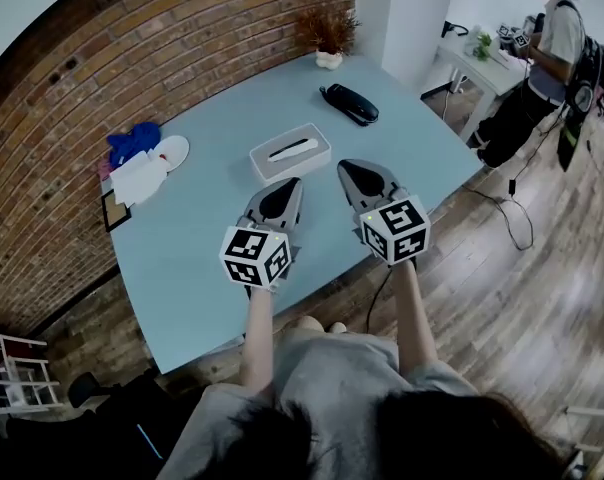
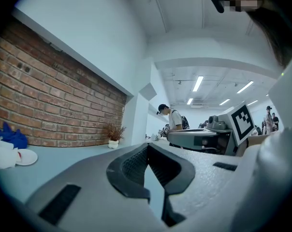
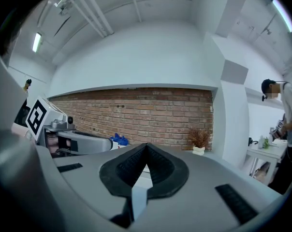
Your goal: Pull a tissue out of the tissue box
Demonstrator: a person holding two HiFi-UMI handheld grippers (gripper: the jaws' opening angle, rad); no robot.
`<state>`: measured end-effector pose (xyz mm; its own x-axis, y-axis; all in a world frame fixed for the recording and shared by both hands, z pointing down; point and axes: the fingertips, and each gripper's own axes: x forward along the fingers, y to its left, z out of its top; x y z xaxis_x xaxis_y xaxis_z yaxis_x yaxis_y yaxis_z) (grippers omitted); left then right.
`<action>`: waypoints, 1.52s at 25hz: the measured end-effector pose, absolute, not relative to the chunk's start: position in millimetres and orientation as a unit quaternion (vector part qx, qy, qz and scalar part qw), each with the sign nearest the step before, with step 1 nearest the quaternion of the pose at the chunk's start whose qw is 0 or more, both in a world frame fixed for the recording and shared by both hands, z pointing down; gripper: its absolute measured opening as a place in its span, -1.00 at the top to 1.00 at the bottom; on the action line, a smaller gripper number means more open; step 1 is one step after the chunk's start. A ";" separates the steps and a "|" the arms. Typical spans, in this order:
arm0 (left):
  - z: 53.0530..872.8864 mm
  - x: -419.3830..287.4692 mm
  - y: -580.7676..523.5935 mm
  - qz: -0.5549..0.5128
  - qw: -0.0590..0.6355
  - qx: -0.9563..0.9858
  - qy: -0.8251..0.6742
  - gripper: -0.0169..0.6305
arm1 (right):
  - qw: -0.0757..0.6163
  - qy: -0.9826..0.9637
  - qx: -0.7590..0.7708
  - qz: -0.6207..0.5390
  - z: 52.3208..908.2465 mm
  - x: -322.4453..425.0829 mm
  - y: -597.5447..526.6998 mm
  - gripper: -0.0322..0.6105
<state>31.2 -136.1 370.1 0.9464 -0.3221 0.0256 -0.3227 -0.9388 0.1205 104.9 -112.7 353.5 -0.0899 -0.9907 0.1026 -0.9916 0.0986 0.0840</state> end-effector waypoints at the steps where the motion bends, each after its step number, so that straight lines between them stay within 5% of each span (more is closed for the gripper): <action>1: 372.7 32.2 -136.9 0.005 0.062 0.984 -0.166 0.94 | 0.066 -0.741 0.668 0.007 356.2 105.7 -115.4 0.90; 17: 382.0 53.3 -202.3 0.027 0.075 0.981 -0.178 0.94 | 0.079 -0.762 0.642 0.022 364.0 121.1 -187.4 0.90; 38: 458.2 47.5 -254.1 0.100 0.143 0.951 -0.255 0.94 | 0.358 -0.822 0.442 0.025 468.6 122.3 -283.1 0.90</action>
